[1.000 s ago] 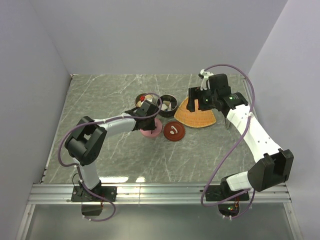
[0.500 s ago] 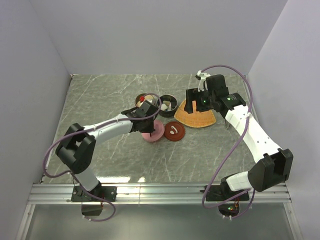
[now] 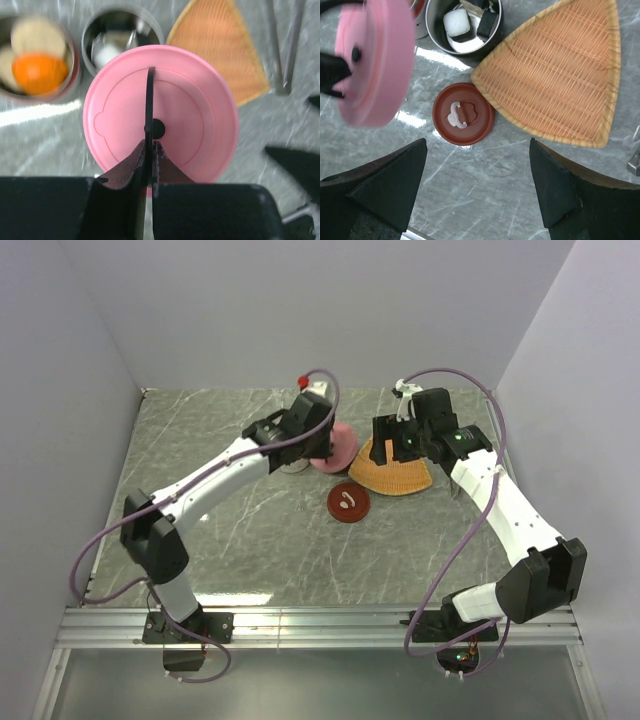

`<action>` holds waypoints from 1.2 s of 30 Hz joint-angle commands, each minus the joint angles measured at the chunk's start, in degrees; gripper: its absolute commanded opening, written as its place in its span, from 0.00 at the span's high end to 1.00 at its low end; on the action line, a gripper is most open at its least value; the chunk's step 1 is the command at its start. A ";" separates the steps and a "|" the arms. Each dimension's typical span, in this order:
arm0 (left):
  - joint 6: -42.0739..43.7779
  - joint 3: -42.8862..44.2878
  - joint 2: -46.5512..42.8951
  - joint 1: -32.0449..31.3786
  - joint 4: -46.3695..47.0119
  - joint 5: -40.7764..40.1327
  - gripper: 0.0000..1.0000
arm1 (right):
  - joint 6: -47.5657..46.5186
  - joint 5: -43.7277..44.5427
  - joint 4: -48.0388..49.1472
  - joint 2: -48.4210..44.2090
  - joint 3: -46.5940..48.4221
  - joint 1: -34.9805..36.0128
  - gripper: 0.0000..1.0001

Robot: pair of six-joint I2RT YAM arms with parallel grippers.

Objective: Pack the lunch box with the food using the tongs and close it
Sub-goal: Put the lid back on the lunch box

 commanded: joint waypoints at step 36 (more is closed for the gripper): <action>12.97 30.55 33.37 5.40 -1.03 -3.17 1.00 | 0.17 2.88 0.94 -2.51 5.52 0.22 0.09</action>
